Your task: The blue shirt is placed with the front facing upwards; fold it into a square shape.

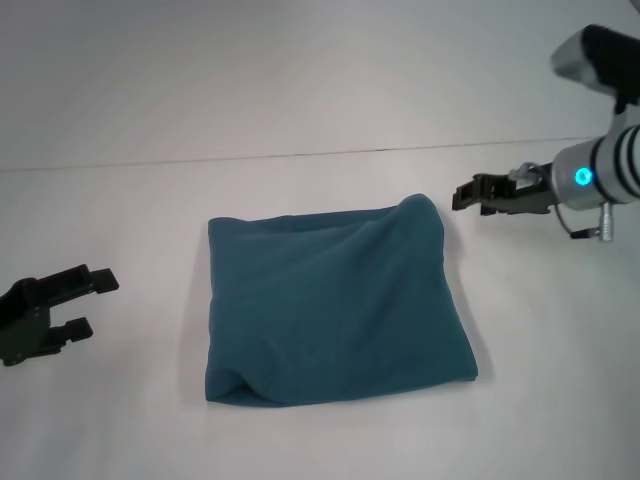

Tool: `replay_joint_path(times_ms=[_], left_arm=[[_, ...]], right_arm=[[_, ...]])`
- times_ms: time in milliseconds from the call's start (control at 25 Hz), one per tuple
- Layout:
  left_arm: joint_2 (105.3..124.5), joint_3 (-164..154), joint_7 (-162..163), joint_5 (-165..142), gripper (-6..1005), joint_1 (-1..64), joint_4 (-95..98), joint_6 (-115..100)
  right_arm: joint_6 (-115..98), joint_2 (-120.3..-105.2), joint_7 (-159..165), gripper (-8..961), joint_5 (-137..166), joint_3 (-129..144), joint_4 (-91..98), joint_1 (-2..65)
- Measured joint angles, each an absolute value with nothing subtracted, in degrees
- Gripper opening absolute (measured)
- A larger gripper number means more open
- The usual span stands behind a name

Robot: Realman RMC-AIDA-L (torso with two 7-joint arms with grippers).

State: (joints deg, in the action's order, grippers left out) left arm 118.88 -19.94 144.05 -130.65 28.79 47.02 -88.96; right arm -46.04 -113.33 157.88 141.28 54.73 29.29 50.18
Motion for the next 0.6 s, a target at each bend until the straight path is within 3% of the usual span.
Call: replay_joint_path(times_ms=[40, 200, 280, 600], left_arm=[[118.87, -19.93, 144.05, -130.63, 945, 28.75, 47.02, -89.00], [118.84, -19.94, 144.05, -130.60, 945, 28.72, 46.96, -88.93], [118.83, -19.93, 144.03, -130.60, 945, 28.85, 46.89, -88.80], [118.90, -20.09, 143.97, -130.04, 945, 29.16, 46.70, -88.70]], right_arm=[[-48.99, -112.49, 158.03, 286, 139.39, 53.15, 30.18, 49.59], [-55.38, -111.98, 154.24, 429, 133.64, 50.99, 30.67, 49.08], [-58.29, -111.95, 152.20, 443, 130.64, 50.32, 30.37, 49.01], [-51.71, -114.34, 151.73, 464, 130.83, 51.37, 24.15, 51.07]])
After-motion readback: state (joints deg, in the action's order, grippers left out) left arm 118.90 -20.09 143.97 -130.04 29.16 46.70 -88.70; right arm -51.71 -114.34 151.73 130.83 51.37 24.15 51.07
